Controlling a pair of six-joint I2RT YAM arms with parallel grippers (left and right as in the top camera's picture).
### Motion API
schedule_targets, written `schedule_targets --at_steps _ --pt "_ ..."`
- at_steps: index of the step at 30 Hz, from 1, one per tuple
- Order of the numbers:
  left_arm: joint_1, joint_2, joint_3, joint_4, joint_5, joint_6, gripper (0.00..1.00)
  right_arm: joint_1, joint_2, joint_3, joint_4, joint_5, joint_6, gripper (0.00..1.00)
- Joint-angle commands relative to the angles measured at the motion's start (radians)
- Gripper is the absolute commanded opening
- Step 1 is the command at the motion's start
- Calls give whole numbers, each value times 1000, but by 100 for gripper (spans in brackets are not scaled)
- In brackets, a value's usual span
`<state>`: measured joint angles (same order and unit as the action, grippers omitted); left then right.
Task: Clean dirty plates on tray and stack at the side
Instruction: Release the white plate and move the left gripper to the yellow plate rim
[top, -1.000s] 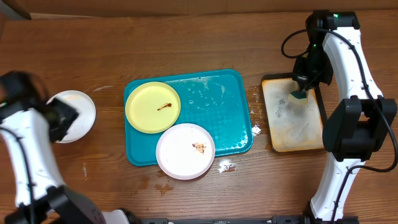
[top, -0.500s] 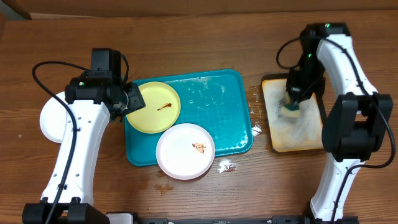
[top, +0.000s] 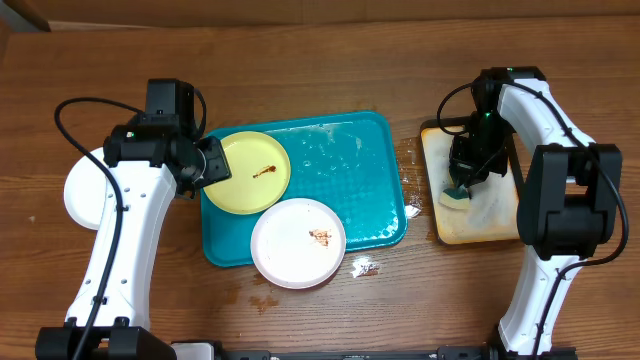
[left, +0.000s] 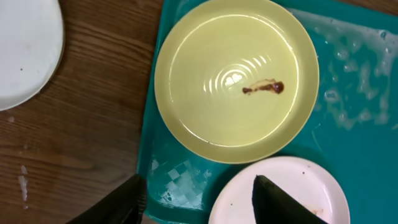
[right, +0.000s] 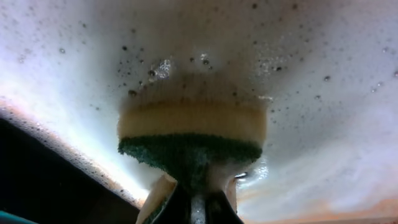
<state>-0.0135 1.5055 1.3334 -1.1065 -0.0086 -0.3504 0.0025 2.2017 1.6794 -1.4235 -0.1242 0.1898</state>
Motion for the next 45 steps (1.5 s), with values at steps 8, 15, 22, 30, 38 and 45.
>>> schedule_targets --at_steps 8,15,22,30,38,45 --pt "0 19 4 -50 54 124 45 4 -31 -24 26 -84 -97 4" --pt "0 59 4 -65 56 126 45 4 -31 -24 143 110 33 4" --pt "0 66 4 -61 65 127 31 4 -31 -24 212 203 80 4" --pt "2 87 3 -56 34 201 44 4 -31 -24 208 145 11 4" --pt "39 205 3 -9 59 216 45 4 -31 -24 206 118 -4 4" --pt "51 305 3 64 71 250 44 4 -31 -24 208 110 -8 4"
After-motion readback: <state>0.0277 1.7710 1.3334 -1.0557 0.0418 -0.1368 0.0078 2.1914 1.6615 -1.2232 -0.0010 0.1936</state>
